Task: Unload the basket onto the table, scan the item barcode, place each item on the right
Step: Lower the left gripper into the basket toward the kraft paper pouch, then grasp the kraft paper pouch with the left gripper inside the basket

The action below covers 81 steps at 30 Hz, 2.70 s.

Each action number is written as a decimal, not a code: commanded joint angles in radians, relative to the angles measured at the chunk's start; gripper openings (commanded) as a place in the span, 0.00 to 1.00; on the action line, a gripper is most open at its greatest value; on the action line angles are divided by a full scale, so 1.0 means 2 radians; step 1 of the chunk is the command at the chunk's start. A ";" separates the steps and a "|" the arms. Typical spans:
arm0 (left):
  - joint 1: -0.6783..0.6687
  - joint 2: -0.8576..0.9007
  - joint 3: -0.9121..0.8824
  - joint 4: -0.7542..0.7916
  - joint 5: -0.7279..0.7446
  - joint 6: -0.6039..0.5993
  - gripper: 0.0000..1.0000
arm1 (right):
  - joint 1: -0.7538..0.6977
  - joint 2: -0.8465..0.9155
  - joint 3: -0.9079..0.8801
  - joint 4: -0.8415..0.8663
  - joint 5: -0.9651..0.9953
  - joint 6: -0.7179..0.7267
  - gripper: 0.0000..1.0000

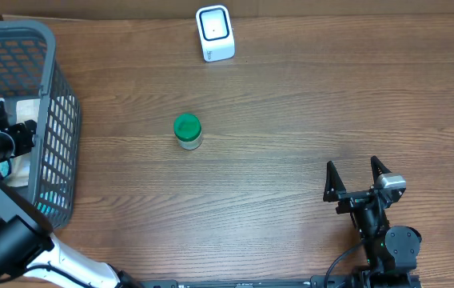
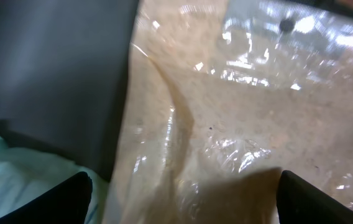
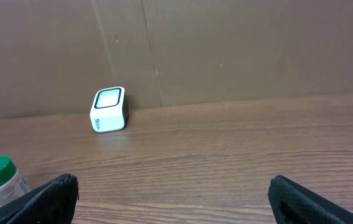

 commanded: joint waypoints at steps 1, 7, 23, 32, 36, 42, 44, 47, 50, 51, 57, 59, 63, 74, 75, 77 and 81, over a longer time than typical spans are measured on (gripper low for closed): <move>-0.001 0.027 -0.004 0.002 0.002 0.018 0.79 | -0.003 -0.003 -0.006 0.002 0.006 0.000 1.00; -0.001 0.031 -0.004 -0.010 0.037 0.018 0.77 | -0.003 -0.003 -0.006 0.002 0.006 0.000 1.00; 0.000 0.031 -0.004 -0.100 0.136 -0.020 0.06 | -0.003 -0.003 -0.006 0.002 0.006 0.000 1.00; 0.001 0.030 0.021 -0.119 0.134 -0.039 0.04 | -0.003 -0.003 -0.006 0.002 0.006 0.000 1.00; 0.001 0.025 0.080 -0.170 0.135 -0.064 0.04 | -0.003 -0.003 -0.006 0.002 0.006 0.000 1.00; 0.001 0.014 0.242 -0.310 0.131 -0.094 0.04 | -0.003 -0.003 -0.006 0.002 0.006 0.000 1.00; 0.000 0.004 0.303 -0.350 0.140 -0.098 0.04 | -0.003 -0.003 -0.006 0.002 0.006 0.000 1.00; -0.001 -0.014 0.385 -0.392 0.152 -0.128 0.04 | -0.003 -0.003 -0.006 0.002 0.006 0.000 1.00; -0.009 -0.046 0.461 -0.427 0.153 -0.145 0.04 | -0.003 -0.003 -0.006 0.002 0.006 0.000 1.00; -0.012 -0.057 0.478 -0.433 0.154 -0.150 0.04 | -0.003 -0.003 -0.006 0.002 0.006 0.000 1.00; -0.070 -0.143 0.516 -0.443 0.096 -0.151 0.04 | -0.003 -0.003 -0.006 0.002 0.006 0.000 1.00; -0.092 -0.158 0.516 -0.446 0.019 -0.173 0.09 | -0.003 -0.003 -0.006 0.002 0.006 0.000 1.00; -0.087 -0.151 0.501 -0.482 -0.051 -0.261 0.27 | -0.003 -0.003 -0.006 0.002 0.006 0.000 1.00; 0.030 -0.141 0.309 -0.506 -0.082 -0.364 0.39 | -0.003 -0.003 -0.006 0.002 0.006 0.000 1.00; 0.041 -0.141 0.286 -0.496 -0.074 -0.364 0.39 | -0.003 -0.003 -0.006 0.002 0.006 0.000 1.00; 0.066 -0.141 0.225 -0.463 -0.061 -0.364 0.39 | -0.003 -0.003 -0.006 0.002 0.006 0.000 1.00; 0.083 -0.141 0.125 -0.396 -0.061 -0.364 0.37 | -0.003 -0.003 -0.006 0.002 0.006 0.000 1.00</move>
